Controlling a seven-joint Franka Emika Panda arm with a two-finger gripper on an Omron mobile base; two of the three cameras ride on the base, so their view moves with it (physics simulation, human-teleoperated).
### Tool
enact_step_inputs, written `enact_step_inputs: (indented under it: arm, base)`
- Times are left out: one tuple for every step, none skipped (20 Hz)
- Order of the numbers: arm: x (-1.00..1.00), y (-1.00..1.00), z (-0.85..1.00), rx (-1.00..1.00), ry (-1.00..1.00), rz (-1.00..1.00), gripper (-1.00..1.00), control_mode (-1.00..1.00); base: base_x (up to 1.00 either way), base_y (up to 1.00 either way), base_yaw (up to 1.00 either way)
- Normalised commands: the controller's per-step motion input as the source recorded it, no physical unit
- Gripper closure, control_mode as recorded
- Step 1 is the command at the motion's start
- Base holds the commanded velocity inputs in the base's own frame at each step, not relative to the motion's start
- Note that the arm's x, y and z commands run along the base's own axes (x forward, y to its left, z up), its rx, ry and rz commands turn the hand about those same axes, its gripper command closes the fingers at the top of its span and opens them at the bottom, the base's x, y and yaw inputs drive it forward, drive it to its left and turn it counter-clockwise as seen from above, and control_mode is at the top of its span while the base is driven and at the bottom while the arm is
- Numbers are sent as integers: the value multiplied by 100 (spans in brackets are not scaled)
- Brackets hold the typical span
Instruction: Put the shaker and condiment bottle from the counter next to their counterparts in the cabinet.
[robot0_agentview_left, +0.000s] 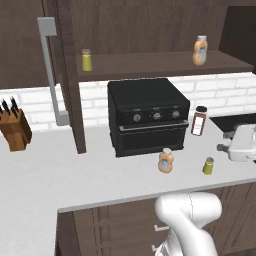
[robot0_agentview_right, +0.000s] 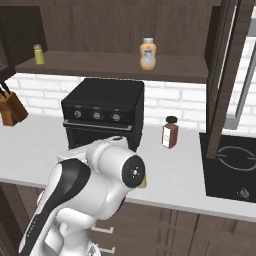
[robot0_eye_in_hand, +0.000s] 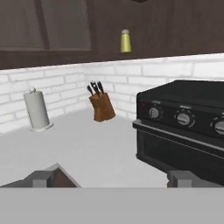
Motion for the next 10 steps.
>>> enact_step_inputs:
  arm:
    - [-31,0,-21,4,-6,7,-100,-100]
    - [-29,0,-9,11,-2,7,-100,-100]
    - [-26,0,-9,10,-1,7,-100,-100]
    - [-29,-2,-6,12,-3,7,-100,-100]
    - [-24,-4,-6,11,-4,6,-100,-100]
    - [-19,-9,-4,12,-5,5,-100,-100]
    - [-17,-14,-6,13,-6,4,-100,-100]
    - [-15,-21,-7,14,-9,4,-100,-100]
    - [-13,-21,-8,13,-9,4,-100,-100]
    - [-9,-17,-6,11,-8,4,-100,-100]
  base:
    - [0,0,0]
    - [0,0,0]
    - [0,0,0]
    - [0,0,0]
    - [0,0,0]
    - [0,0,0]
    - [0,0,0]
    - [0,0,0]
    - [0,0,0]
    - [0,0,0]
